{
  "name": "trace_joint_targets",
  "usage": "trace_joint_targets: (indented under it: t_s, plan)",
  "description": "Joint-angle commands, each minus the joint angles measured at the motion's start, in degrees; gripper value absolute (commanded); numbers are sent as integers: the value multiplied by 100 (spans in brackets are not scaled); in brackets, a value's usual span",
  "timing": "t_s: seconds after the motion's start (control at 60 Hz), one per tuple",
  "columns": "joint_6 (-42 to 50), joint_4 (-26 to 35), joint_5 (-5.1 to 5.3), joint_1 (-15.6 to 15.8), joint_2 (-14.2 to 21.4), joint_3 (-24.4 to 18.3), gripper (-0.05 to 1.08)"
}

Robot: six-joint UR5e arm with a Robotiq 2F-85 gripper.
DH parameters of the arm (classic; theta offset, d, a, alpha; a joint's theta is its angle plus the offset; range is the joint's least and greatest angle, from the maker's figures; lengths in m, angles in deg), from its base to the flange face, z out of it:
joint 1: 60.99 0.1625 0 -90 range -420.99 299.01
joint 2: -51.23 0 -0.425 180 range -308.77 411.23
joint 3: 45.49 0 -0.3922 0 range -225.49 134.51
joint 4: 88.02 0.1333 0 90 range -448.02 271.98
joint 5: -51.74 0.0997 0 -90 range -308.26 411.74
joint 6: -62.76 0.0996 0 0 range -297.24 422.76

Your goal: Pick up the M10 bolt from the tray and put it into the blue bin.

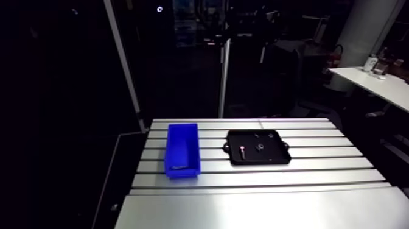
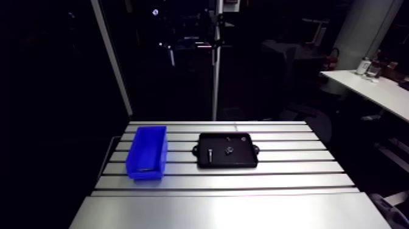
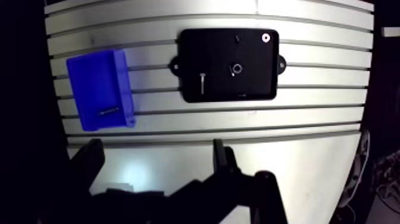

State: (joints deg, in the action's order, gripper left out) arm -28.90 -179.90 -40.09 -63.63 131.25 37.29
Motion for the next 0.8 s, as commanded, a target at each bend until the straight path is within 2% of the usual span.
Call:
trace_joint_targets:
  t_s: [0.017,0.217,0.417,0.567,0.733,0.8]
  plan:
    - [-216,-420,-81,-27,-101,307,1]
    - [-234,-809,-85,-100,-218,568,1]
    - [-243,-1255,-35,-252,-306,938,1]
    - [-270,-1377,-23,-323,-398,1074,1]
    - [-342,-1574,79,-411,-530,1282,1]
    - [-364,-1695,82,-446,-568,1370,1]
